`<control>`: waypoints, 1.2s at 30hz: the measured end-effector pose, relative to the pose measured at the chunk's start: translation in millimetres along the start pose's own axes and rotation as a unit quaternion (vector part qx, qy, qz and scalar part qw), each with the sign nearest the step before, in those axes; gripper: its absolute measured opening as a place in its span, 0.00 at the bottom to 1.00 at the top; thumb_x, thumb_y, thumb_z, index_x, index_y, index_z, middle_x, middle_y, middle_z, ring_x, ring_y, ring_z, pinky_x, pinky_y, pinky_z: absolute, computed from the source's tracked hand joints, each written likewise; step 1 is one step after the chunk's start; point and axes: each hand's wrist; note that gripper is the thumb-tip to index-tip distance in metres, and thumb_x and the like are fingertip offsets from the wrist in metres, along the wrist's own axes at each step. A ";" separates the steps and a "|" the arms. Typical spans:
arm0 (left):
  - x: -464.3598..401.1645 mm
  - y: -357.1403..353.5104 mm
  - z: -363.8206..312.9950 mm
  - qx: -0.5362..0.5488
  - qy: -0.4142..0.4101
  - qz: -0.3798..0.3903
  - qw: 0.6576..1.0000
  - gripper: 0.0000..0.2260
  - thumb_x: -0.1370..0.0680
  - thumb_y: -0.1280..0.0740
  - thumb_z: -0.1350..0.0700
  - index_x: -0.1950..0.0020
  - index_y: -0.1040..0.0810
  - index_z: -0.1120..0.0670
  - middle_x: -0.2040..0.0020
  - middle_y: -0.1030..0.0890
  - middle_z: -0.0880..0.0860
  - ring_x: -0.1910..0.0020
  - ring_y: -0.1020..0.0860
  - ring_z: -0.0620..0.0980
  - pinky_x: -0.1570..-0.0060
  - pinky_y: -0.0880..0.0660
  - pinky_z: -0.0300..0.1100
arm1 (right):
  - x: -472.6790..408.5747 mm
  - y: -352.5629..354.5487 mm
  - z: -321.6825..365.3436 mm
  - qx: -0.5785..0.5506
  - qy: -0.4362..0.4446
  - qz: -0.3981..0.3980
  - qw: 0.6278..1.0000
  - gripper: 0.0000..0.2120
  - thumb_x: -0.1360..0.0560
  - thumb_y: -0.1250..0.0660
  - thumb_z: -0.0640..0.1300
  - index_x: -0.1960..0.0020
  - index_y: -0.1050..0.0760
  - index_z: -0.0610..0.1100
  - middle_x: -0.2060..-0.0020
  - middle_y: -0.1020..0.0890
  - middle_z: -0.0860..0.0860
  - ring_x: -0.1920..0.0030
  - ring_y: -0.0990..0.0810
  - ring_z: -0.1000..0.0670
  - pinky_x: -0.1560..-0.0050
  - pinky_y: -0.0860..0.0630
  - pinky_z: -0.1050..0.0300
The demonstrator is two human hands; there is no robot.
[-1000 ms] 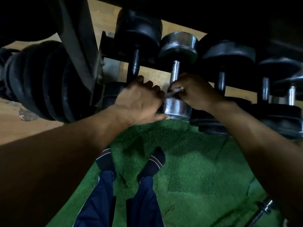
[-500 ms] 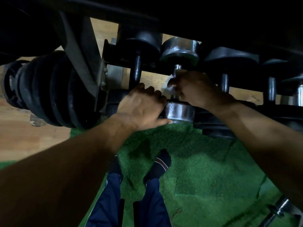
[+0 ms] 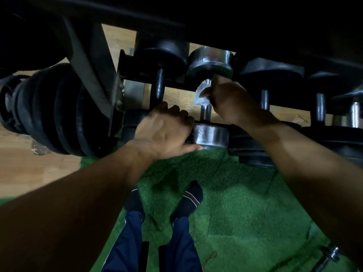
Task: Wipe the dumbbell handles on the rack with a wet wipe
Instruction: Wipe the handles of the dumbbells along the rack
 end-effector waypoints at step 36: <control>-0.2 2.1 -0.8 -0.003 0.006 0.015 1.000 0.35 0.24 0.49 0.25 0.40 0.23 0.53 0.44 0.20 0.53 0.44 0.23 0.55 0.41 0.30 0.52 | 15.1 12.0 2.5 -0.161 -0.086 0.072 0.981 0.27 0.18 0.39 0.39 0.21 0.41 0.41 0.26 0.32 0.40 0.28 0.31 0.42 0.34 0.33 0.57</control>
Point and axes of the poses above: each hand's wrist, its own x-axis away from the middle knuckle, its own y-axis out of the back of the hand, z = x × y
